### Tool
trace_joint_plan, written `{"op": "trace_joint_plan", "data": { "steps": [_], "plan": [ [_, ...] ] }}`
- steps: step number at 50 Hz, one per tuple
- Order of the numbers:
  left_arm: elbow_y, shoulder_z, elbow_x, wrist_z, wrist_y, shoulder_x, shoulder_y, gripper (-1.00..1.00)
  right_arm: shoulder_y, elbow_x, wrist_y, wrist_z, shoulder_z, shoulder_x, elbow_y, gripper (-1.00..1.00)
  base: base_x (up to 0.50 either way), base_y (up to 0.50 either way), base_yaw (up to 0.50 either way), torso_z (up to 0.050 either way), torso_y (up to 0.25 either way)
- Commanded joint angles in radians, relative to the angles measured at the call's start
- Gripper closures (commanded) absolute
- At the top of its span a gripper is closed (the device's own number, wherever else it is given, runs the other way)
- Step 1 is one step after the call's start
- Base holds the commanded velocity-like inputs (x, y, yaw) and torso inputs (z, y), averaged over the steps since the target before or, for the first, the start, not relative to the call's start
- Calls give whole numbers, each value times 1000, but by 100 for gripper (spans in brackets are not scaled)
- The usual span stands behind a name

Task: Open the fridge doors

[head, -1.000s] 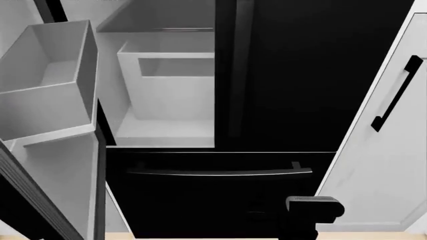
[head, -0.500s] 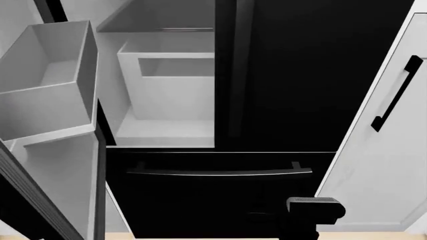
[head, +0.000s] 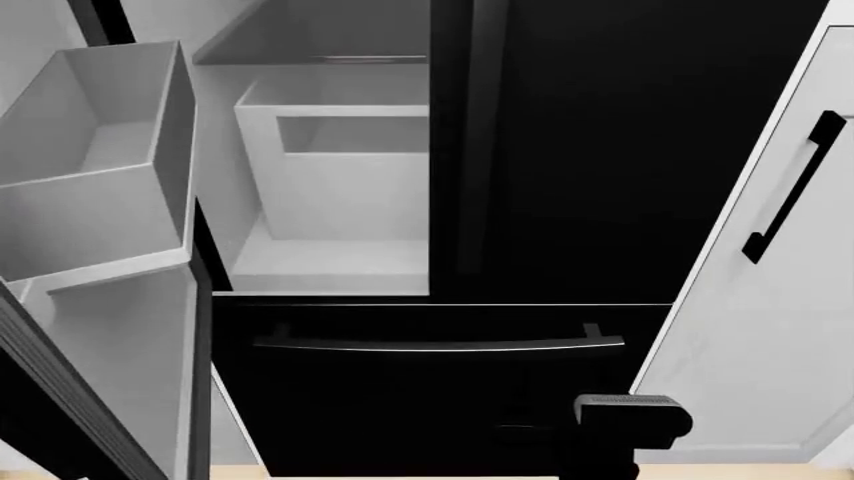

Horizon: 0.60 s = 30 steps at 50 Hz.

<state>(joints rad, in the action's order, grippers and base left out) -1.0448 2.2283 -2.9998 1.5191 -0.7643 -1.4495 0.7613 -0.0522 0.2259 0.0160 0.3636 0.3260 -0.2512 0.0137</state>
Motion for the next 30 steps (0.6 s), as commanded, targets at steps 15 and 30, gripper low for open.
{"op": "trace_joint_plan", "data": {
  "steps": [15,30],
  "plan": [
    [-2,-519,606,-479,198,-121,-1,-100,0,23,-7,-2,4,-7,2,-100,0,0,0,0,0],
    [-2,-836,890,-631,304,-121,-15,-100,1,34,-11,0,5,-11,3,-100,0,0,0,0,0]
  ]
}}
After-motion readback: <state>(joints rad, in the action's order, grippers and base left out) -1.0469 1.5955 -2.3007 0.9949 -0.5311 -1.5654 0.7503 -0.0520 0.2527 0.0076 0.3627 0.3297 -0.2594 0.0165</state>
